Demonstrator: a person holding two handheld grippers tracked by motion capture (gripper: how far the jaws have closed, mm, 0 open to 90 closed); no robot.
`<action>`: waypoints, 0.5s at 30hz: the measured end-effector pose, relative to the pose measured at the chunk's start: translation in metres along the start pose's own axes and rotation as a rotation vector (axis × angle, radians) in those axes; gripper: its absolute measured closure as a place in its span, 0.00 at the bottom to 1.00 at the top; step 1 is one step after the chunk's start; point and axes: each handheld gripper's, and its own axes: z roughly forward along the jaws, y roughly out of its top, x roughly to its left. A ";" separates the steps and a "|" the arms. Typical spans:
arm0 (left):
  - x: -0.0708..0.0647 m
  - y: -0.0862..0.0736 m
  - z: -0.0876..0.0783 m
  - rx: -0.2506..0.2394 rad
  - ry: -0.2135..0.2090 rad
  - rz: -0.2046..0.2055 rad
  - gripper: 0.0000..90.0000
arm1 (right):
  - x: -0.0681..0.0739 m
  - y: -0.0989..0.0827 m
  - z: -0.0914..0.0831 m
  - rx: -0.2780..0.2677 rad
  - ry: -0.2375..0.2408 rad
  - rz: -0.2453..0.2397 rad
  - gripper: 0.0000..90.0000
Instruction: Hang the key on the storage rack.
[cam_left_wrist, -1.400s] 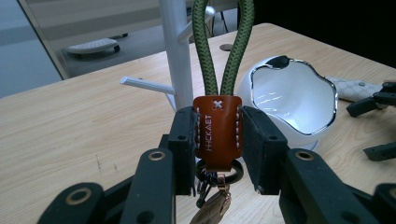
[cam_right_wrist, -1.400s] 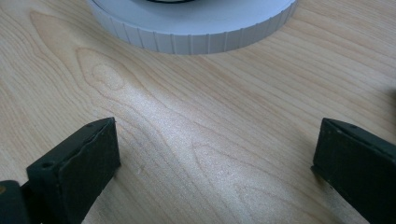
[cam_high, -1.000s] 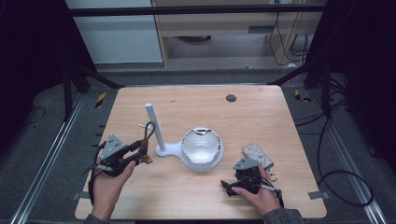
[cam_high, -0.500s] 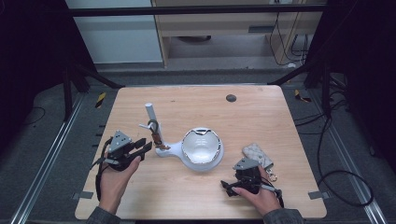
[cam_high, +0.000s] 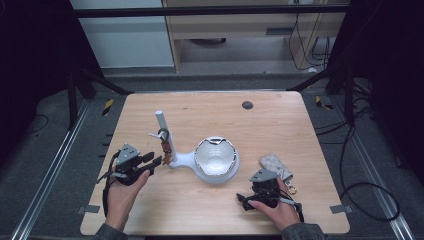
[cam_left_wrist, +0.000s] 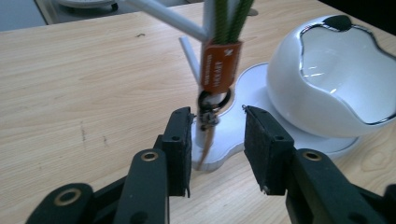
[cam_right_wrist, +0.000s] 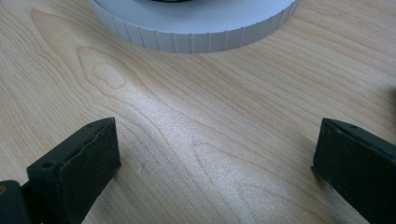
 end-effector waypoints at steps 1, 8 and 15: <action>0.002 -0.001 0.001 0.003 0.003 0.000 0.66 | 0.000 0.000 0.000 0.000 0.000 0.000 0.01; 0.008 -0.016 0.007 0.035 0.058 0.008 0.46 | -0.006 0.006 -0.006 0.028 -0.046 -0.006 0.06; 0.007 -0.034 0.013 0.046 0.132 0.018 0.20 | -0.027 0.025 -0.042 0.056 -0.132 -0.017 0.08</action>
